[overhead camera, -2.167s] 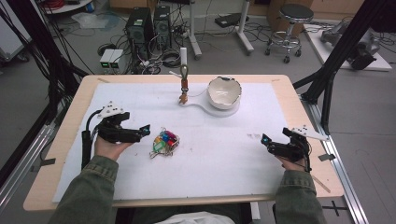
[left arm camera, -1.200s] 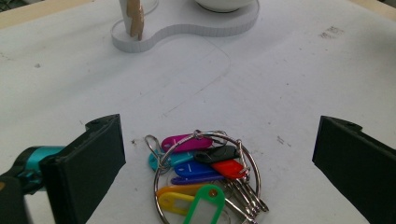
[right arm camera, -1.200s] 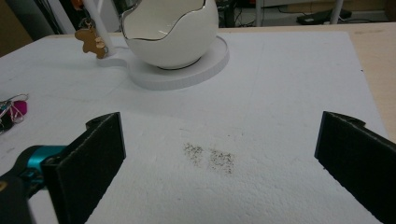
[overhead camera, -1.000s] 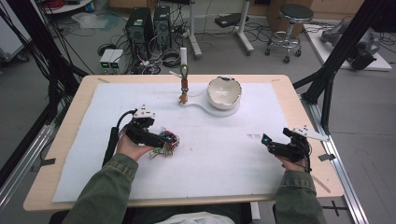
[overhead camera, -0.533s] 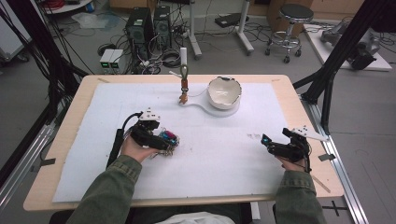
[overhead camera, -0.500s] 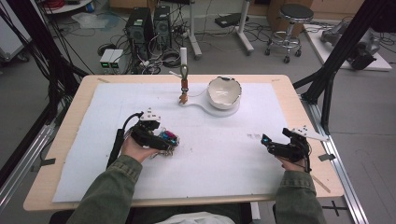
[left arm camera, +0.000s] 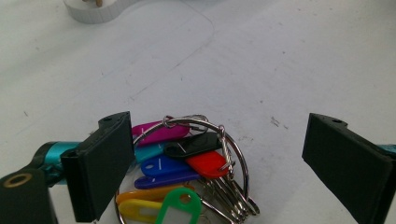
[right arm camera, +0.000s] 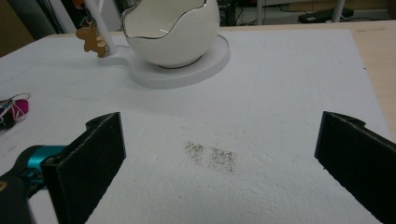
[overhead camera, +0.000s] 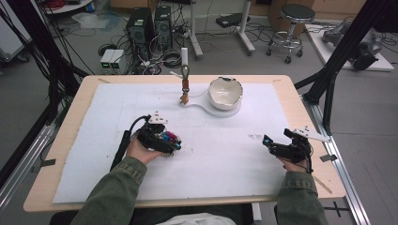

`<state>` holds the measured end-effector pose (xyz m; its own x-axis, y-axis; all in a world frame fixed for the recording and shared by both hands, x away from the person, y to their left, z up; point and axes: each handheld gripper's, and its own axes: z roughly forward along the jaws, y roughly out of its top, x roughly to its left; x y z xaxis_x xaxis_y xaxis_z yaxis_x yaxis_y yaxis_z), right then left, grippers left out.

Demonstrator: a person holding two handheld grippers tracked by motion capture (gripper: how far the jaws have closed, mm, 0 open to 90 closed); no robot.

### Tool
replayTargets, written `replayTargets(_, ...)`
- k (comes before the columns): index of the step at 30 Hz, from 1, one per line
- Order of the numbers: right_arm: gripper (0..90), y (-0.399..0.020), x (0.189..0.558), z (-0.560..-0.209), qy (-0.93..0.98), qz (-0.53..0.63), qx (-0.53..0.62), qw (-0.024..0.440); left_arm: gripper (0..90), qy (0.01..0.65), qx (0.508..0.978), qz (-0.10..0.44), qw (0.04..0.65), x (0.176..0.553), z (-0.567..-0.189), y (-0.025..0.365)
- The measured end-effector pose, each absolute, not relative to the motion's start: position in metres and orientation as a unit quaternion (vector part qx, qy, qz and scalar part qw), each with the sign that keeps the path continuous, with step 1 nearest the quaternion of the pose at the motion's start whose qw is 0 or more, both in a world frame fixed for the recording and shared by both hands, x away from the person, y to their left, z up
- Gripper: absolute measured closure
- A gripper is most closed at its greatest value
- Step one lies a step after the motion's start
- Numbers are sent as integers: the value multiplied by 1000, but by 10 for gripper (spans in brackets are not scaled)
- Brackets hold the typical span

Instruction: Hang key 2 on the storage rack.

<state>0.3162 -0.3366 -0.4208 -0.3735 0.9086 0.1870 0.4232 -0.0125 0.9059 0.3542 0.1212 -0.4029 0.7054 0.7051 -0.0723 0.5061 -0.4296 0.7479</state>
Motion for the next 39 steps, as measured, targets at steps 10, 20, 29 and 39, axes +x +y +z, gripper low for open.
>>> replayTargets(10, 9, -337, 316, -421, 660, 503, 502, 244, 138, 366, 851, 117, 358, 356, -409, 116)
replayTargets(20, 9, -338, 316, -421, 659, 503, 505, 242, 261, 367, 862, 103, 334, 357, -416, 112)
replayTargets(29, 9, -338, 315, -421, 656, 503, 507, 242, 414, 366, 869, 103, 317, 358, -421, 110)
replayTargets(39, 9, -338, 316, -421, 657, 504, 504, 245, 529, 365, 870, 103, 315, 358, -422, 108)
